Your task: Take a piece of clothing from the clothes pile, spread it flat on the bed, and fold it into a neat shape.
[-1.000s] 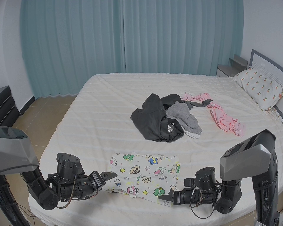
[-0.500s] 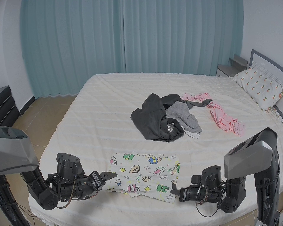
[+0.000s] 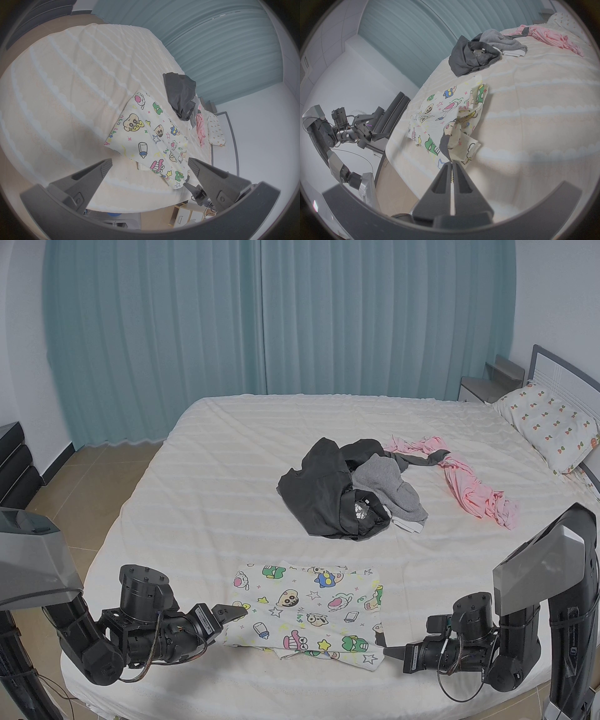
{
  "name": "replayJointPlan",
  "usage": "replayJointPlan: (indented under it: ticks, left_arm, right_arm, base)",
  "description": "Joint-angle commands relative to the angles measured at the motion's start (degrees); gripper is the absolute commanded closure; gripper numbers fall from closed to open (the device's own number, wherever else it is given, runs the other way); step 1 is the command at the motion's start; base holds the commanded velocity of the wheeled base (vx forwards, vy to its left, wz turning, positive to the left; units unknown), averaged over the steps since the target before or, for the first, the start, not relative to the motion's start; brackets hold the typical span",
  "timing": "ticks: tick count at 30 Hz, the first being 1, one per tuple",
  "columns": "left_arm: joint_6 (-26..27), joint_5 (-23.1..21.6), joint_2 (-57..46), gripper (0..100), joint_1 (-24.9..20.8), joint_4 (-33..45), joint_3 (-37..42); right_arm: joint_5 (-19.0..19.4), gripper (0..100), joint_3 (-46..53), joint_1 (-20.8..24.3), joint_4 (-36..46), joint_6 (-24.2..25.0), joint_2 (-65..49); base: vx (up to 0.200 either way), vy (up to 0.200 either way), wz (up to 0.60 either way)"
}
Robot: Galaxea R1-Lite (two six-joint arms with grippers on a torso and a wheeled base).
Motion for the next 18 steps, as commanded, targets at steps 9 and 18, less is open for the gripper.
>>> replayJointPlan:
  ticks: [9,18]
  left_arm:
    - [-0.02,-0.04,0.53,0,0.10,-0.05,0.01]
    - [-0.11,-0.30,0.62,0,0.19,-0.05,0.01]
  right_arm:
    - [0.35,0,-1.63,-3.77,-0.69,-0.65,-1.70]
    - [0.87,0,-21.41,-6.05,9.24,0.85,-2.84]
  base:
    - [0.000,0.000,0.00]
    - [0.000,0.000,0.00]
